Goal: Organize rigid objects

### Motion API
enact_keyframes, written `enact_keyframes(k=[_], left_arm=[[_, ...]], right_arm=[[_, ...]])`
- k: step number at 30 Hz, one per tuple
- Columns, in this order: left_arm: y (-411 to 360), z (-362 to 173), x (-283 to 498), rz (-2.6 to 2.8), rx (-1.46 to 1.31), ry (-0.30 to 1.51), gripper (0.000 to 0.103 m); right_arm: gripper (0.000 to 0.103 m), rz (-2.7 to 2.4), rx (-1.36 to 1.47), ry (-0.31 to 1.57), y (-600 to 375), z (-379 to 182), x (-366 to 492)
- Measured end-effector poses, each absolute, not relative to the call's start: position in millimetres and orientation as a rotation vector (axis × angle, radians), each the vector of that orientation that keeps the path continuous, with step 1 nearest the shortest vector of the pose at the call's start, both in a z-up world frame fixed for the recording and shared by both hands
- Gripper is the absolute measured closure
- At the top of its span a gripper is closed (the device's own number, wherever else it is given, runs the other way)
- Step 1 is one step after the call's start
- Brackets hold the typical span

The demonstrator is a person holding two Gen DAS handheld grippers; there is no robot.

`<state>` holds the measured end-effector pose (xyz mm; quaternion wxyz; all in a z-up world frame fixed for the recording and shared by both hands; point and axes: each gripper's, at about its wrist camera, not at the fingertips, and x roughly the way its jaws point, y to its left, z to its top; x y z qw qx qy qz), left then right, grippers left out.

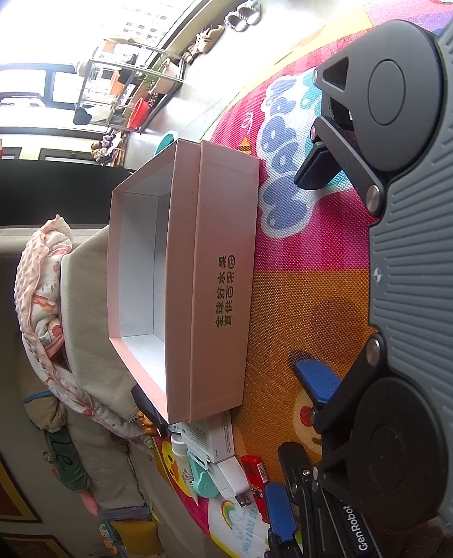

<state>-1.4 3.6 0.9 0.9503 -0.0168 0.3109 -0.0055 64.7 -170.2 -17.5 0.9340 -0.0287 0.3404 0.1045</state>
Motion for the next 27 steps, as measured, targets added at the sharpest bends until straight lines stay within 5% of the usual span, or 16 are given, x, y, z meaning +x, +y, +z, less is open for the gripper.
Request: enact_keyframes(k=[12, 19, 27], left_arm=[[28, 40, -20, -0.115, -0.001, 0.449, 0.052], [89, 27, 49, -0.144, -0.059, 0.67, 0.055], [90, 9, 70, -0.15, -0.026, 0.693, 0.06]], right_arm=[[0.0, 0.278, -0.089, 0.785, -172, -12, 73], [0.0, 0.286, -0.093, 0.758, -174, -13, 68], [0.0, 0.312, -0.118, 0.752, -169, -12, 65]])
